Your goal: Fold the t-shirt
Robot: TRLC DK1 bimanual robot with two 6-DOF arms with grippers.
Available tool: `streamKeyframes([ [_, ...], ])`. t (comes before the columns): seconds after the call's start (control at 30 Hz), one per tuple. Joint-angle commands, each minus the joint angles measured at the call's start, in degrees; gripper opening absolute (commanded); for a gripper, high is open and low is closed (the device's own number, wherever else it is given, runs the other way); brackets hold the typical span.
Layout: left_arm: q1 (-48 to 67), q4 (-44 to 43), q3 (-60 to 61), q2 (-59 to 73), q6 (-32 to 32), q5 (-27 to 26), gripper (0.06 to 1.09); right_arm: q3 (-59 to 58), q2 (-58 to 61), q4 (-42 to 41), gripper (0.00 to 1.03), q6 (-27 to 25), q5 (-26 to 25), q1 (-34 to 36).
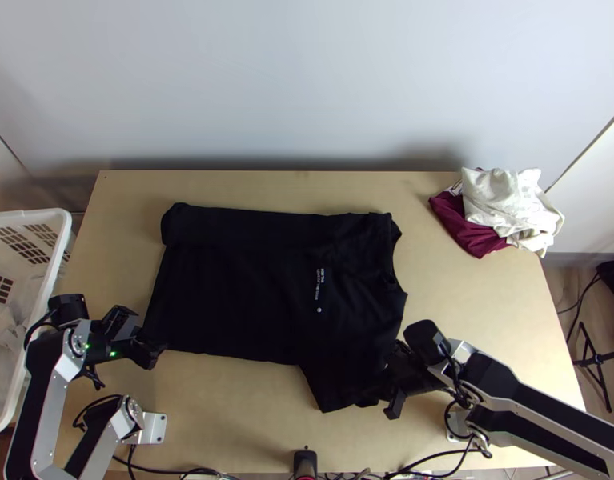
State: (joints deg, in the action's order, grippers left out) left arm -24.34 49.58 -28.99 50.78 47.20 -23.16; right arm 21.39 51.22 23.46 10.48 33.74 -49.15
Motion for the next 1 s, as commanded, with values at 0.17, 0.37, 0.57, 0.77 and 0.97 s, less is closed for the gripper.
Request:
streamKeyframes([
  [0.17, -1.9, -2.0, 1.0, -0.1, 1.7, -0.2, 0.92, 1.6, 0.8, -0.9, 0.03, -0.4, -1.0, 0.6],
  [0.37, -1.9, -2.2, 0.1, -0.2, -0.9, -5.1, 0.15, 1.5, 0.8, -1.4, 0.03, -0.1, -1.2, 1.6],
  [0.57, -1.9, -3.8, -4.2, -0.2, -6.0, -7.3, 0.14, 4.5, 0.5, -1.6, 0.03, 1.8, -1.5, 4.9],
  [0.77, -1.9, -3.4, -12.6, -0.2, -15.5, -12.7, 0.12, 9.9, 0.4, -3.2, 0.03, 5.3, -1.6, 9.9],
  [0.97, -1.2, -7.7, -16.9, 1.0, -23.4, -14.7, 0.11, 16.3, 0.5, -5.2, 0.03, 5.2, -2.4, 17.8],
])
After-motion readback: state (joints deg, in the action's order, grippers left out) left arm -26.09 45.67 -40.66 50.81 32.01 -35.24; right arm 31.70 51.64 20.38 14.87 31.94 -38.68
